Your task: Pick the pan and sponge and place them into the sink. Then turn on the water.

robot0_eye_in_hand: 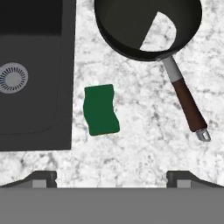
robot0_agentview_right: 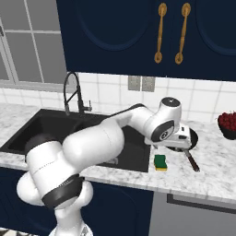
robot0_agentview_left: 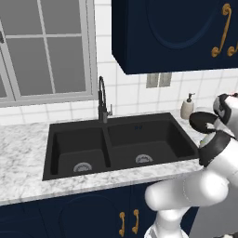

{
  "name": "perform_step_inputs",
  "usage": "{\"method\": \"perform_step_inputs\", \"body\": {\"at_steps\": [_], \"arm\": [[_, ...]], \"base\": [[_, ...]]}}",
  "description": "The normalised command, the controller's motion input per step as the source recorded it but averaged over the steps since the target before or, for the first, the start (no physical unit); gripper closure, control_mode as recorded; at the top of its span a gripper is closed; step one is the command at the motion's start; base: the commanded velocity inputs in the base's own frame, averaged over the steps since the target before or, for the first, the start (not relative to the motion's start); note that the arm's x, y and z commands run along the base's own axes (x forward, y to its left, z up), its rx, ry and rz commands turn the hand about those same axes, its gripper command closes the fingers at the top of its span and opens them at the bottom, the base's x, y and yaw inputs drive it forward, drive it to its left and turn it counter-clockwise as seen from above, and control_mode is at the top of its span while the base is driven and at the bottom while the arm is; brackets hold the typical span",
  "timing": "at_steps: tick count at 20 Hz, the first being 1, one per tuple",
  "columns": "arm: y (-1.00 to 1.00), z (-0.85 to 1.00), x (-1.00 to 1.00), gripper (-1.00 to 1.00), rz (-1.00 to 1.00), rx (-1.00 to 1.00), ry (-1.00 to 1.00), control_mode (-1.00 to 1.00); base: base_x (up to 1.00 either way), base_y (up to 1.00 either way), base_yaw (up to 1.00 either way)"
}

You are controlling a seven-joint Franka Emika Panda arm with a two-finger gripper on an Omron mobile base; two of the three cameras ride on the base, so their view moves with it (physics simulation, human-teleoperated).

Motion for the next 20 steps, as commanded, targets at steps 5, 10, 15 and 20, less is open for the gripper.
{"method": "perform_step_inputs", "body": {"at_steps": [5, 10, 15, 20], "arm": [[-0.40, -0.14, 0.41, -1.00, -0.01, 0.00, 0.00, -1.00], [-0.41, -0.23, 0.34, -1.00, -0.02, 0.00, 0.00, -1.00], [-0.45, -0.26, 0.28, -1.00, -0.01, 0.00, 0.00, -1.00], [-0.39, -0.18, 0.21, -1.00, 0.03, 0.00, 0.01, -1.00]], "base": [[0.00, 0.00, 0.00], [0.00, 0.00, 0.00], [0.00, 0.00, 0.00], [0.00, 0.00, 0.00]]}}
